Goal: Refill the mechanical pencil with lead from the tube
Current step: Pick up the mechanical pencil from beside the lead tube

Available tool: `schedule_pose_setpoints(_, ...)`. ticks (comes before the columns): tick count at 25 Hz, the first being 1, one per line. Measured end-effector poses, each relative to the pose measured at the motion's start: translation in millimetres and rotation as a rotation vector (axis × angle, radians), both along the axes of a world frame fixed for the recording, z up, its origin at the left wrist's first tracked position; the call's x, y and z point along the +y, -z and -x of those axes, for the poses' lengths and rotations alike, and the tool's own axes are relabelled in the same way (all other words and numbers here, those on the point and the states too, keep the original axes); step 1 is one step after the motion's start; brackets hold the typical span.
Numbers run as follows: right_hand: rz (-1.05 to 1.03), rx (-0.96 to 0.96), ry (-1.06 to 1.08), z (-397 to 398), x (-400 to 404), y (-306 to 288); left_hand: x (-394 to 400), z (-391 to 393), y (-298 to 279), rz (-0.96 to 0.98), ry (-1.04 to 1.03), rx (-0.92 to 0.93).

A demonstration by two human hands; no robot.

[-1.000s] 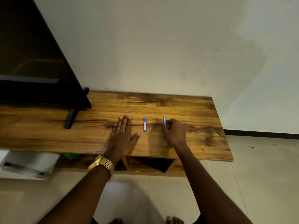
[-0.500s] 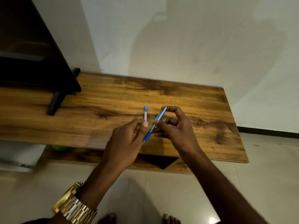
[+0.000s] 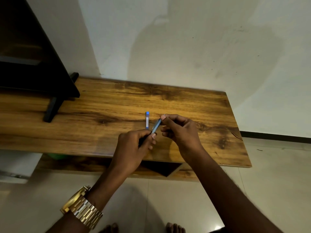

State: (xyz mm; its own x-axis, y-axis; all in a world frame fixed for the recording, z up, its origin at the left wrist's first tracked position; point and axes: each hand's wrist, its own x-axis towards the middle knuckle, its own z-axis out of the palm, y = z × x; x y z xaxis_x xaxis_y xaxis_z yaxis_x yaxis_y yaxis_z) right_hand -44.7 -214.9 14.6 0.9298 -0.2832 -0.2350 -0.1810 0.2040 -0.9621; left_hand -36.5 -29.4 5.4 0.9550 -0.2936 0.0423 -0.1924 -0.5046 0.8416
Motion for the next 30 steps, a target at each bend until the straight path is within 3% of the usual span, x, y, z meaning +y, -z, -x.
schedule_pose_setpoints(4, -0.149, 0.093, 0.014, 7.9, -4.4, 10.3, 3.1, 10.8, 3.9, 0.002, 0.031, 0.075)
schedule_pose_setpoints(6, -0.279, 0.045, 0.141, 4.1, -24.6, 6.5, 0.6, 6.3, 1.4, 0.004, 0.038, 0.086)
schedule_pose_setpoints(7, -0.217, 0.023, 0.219, 2.6, -40.3, 4.8, -1.6, 3.4, -0.2, 0.016, 0.040, 0.090)
schedule_pose_setpoints(9, 0.290, 0.075, 0.294, 2.8, -70.4, 7.6, -4.6, 0.9, -1.3, 0.035, 0.029, 0.093)
schedule_pose_setpoints(11, 0.755, 0.190, 0.229, 3.4, -84.7, 19.3, -3.5, 2.9, 0.5, 0.046, -0.003, 0.103)
schedule_pose_setpoints(15, 0.997, 0.105, 0.117, -9.6, -74.4, 35.6, 0.8, -2.4, 0.0, 0.051, -0.042, 0.097)
schedule_pose_setpoints(18, 0.917, 0.070, 0.256, -12.9, -72.6, 28.6, -1.1, -4.9, -0.6, 0.039, -0.029, 0.091)
schedule_pose_setpoints(21, 0.582, -0.103, 0.492, -4.7, -84.2, 10.9, -4.6, -0.4, 0.4, 0.043, 0.001, 0.087)
schedule_pose_setpoints(25, 0.221, -0.092, 0.117, -3.5, -56.7, 4.1, -6.8, 2.0, 0.0, 0.061, 0.009, 0.072)
schedule_pose_setpoints(30, 0.168, -0.068, -0.135, -11.1, -39.3, 8.2, -8.6, -0.2, -2.2, 0.052, 0.009, 0.050)
